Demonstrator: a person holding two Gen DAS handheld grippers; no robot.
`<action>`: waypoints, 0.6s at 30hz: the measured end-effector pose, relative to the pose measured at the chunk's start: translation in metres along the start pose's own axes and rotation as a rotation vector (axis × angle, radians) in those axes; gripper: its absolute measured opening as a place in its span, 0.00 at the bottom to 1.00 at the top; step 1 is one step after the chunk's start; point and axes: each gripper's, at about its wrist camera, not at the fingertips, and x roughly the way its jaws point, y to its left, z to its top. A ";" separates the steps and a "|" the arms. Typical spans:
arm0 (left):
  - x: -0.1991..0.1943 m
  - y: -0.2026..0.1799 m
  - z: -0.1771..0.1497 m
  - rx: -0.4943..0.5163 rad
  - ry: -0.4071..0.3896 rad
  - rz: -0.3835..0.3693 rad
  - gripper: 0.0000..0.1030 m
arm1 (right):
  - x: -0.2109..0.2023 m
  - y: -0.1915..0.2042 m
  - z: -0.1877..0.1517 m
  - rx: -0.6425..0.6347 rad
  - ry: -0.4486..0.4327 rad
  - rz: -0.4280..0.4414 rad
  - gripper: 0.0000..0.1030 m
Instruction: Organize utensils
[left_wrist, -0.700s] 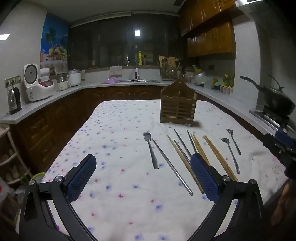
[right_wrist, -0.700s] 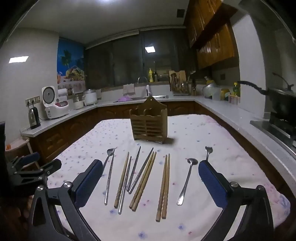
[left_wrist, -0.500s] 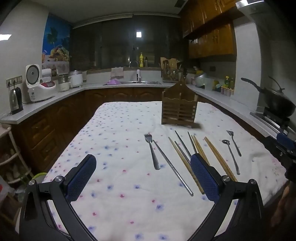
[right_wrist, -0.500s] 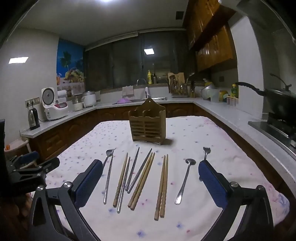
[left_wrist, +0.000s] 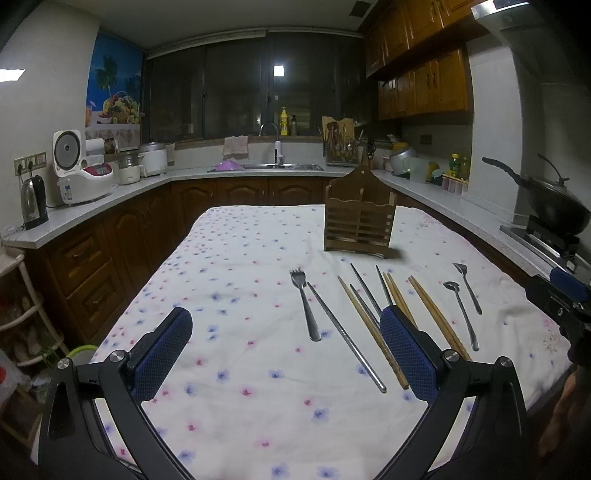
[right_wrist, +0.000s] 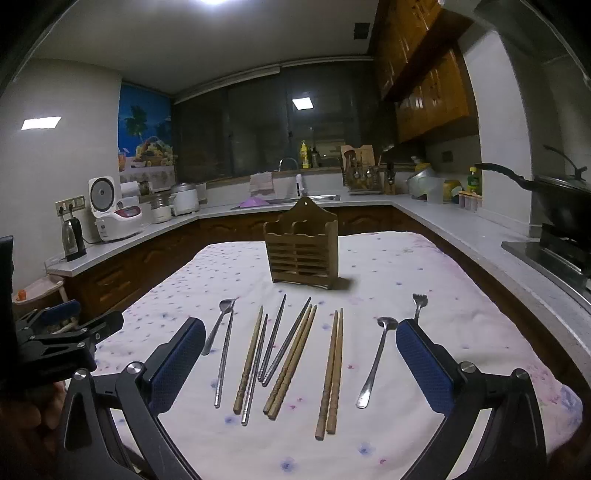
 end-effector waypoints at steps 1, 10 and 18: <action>0.000 0.000 0.000 0.000 0.000 0.000 1.00 | -0.001 0.001 -0.001 -0.002 -0.001 0.001 1.00; -0.001 0.000 0.000 0.002 -0.002 0.002 1.00 | 0.001 0.003 -0.001 0.002 -0.006 0.005 1.00; -0.001 0.002 0.001 0.003 0.002 0.003 1.00 | 0.000 0.004 -0.002 0.002 -0.006 0.007 1.00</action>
